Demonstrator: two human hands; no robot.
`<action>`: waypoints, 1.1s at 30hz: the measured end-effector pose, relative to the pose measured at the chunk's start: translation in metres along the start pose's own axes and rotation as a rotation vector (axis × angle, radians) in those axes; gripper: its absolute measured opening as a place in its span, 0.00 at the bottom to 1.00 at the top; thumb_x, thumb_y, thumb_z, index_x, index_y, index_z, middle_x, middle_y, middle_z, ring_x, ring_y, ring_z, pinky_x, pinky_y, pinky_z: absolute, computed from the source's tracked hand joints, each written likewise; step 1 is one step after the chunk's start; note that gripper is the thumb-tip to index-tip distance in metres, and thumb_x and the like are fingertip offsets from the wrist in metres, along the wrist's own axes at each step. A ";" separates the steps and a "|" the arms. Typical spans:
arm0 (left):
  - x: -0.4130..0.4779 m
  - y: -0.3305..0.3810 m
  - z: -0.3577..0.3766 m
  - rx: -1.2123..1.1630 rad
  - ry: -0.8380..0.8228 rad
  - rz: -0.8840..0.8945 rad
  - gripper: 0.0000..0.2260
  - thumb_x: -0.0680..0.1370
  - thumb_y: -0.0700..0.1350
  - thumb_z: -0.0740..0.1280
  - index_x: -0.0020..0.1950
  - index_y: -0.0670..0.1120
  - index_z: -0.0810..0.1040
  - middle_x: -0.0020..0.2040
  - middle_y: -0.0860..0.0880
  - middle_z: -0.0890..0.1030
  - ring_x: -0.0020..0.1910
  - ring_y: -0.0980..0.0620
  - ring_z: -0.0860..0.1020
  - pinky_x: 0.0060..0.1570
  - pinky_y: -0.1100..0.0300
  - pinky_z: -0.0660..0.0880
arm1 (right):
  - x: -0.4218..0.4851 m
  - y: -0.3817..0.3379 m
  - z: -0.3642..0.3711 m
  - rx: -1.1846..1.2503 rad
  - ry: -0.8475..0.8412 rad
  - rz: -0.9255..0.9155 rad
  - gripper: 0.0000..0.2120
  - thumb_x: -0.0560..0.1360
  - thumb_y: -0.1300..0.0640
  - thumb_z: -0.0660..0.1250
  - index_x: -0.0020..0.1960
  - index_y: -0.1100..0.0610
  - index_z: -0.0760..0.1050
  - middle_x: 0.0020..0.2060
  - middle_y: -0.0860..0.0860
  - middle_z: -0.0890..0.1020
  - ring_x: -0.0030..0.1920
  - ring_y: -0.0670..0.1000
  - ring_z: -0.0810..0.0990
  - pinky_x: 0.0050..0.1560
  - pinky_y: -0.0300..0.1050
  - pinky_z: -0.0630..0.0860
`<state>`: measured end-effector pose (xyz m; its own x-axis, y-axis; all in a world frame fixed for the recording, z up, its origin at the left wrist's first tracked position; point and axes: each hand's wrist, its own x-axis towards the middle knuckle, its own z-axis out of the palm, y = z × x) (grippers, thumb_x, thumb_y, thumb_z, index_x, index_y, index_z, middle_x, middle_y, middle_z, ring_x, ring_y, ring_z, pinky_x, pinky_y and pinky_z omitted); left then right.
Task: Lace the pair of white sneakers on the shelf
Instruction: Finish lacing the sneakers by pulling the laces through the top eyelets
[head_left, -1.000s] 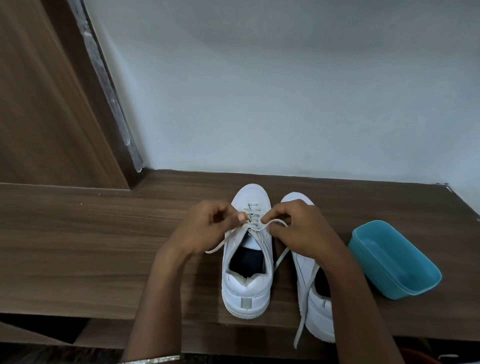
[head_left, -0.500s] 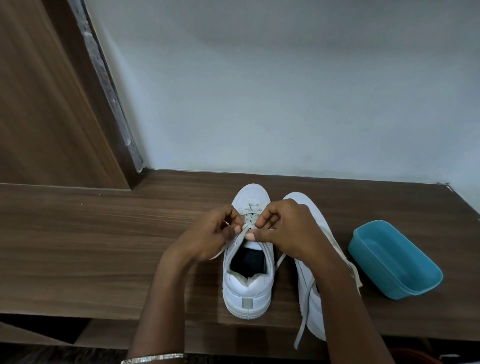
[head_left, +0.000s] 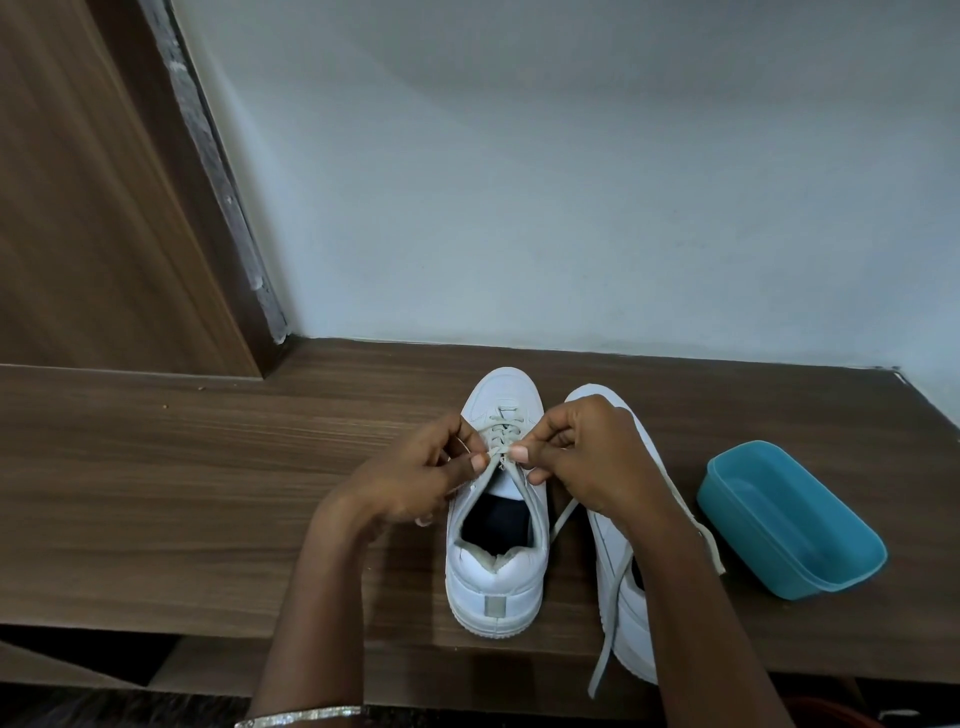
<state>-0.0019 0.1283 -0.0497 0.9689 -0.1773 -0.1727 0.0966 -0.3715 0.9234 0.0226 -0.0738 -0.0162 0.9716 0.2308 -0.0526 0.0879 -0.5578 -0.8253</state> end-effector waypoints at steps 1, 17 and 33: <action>0.000 0.000 0.001 -0.001 0.005 -0.004 0.02 0.80 0.44 0.69 0.52 0.47 0.78 0.39 0.51 0.76 0.32 0.59 0.72 0.31 0.64 0.71 | 0.000 0.000 -0.001 0.017 -0.010 0.005 0.05 0.71 0.57 0.78 0.40 0.58 0.84 0.29 0.49 0.85 0.32 0.46 0.85 0.39 0.34 0.76; 0.003 -0.004 -0.014 0.413 0.242 0.148 0.11 0.77 0.44 0.73 0.38 0.58 0.79 0.35 0.56 0.82 0.35 0.55 0.76 0.41 0.58 0.74 | -0.002 0.008 -0.005 0.015 -0.029 0.064 0.07 0.73 0.60 0.76 0.40 0.62 0.83 0.31 0.54 0.85 0.33 0.47 0.85 0.35 0.37 0.79; -0.008 0.020 -0.010 -0.301 0.073 0.076 0.13 0.78 0.49 0.68 0.47 0.38 0.83 0.32 0.50 0.78 0.30 0.54 0.69 0.28 0.63 0.66 | -0.003 -0.003 -0.009 0.575 -0.134 0.156 0.13 0.79 0.52 0.68 0.40 0.60 0.81 0.35 0.50 0.82 0.39 0.47 0.79 0.41 0.39 0.78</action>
<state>-0.0057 0.1319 -0.0263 0.9887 -0.1239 -0.0840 0.0755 -0.0719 0.9946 0.0217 -0.0797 -0.0087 0.9240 0.3004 -0.2364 -0.2221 -0.0814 -0.9716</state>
